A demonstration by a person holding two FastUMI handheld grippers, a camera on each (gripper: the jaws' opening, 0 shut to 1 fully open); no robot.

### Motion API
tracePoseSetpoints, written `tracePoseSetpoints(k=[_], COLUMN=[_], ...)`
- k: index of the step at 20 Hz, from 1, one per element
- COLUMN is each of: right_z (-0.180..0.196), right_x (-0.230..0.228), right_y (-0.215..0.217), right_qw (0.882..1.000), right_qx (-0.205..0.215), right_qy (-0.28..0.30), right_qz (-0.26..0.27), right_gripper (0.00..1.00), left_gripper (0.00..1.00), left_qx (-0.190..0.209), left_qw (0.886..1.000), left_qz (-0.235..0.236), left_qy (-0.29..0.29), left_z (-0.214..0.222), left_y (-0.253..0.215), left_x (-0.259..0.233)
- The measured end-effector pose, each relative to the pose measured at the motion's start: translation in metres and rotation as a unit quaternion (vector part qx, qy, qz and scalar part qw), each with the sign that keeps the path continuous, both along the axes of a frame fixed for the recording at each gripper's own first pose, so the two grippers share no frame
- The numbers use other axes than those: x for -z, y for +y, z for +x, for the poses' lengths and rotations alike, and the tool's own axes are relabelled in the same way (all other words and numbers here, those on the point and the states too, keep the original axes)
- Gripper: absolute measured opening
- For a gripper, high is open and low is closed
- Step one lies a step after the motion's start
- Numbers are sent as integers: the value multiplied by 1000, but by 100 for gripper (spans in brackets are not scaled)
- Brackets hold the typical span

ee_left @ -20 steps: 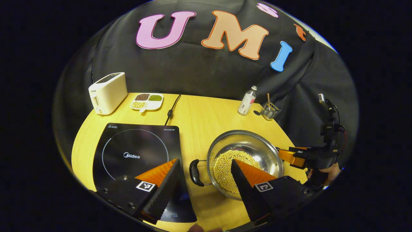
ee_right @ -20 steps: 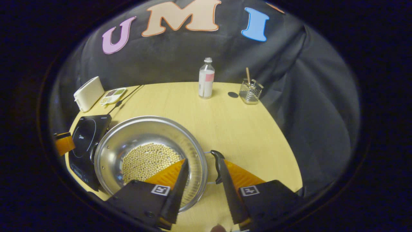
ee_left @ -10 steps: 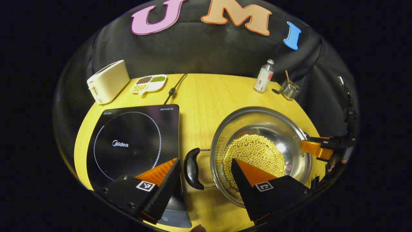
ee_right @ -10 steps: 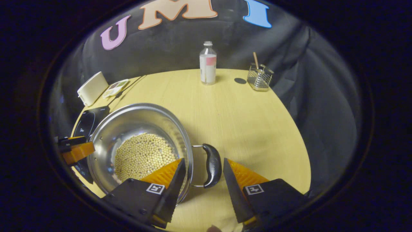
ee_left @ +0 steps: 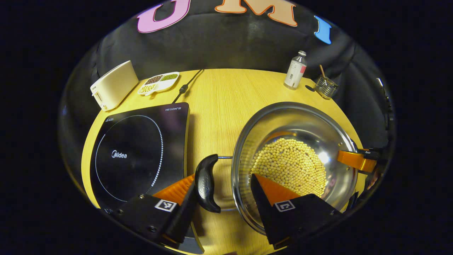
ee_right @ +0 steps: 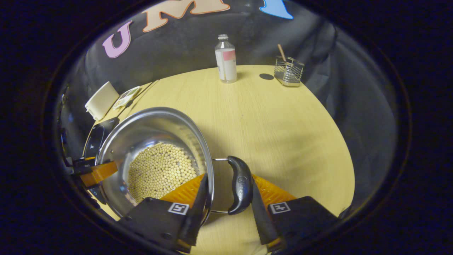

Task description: First push the handle of the pot to place it horizontally, then grasp the pot with both hands and set it on the induction cooktop.

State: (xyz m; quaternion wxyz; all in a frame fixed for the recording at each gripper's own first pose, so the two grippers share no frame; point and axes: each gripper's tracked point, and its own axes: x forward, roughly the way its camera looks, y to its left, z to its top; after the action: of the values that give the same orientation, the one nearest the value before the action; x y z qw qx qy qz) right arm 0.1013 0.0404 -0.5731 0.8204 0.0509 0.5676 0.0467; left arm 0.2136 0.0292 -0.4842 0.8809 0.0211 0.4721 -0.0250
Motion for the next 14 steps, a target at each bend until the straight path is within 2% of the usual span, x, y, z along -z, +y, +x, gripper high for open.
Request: tracePoseSetpoints(k=[1,2,4,7,8,9,14], right_z=[-1,-1,-1,0,2,3,11], right_x=[3,3,2,0,-2,-5,-16], right_y=[0,0,1,0,2,1,1], right_qw=[1000,1000,1000,1000,1000,1000,999], right_qx=[5,6,11,16,18,17,14], right_qy=[4,6,7,12,12,11,0], right_qz=[8,10,11,17,20,22,39], right_gripper=[61,56,57,46,41,41,41], left_gripper=[84,71,65,58,58,60,57], left_qx=[-4,-10,-19,-29,-27,-25,-31], left_qw=[1000,1000,999,997,998,998,999], left_qz=[-3,-17,-38,-56,-55,-52,-44], left_qy=[9,-1,14,33,30,22,6], left_z=[0,4,4,-1,-2,-1,-2], left_y=[1,-2,-4,-5,-4,-3,8], left_x=[6,8,5,3,-1,-6,-35])
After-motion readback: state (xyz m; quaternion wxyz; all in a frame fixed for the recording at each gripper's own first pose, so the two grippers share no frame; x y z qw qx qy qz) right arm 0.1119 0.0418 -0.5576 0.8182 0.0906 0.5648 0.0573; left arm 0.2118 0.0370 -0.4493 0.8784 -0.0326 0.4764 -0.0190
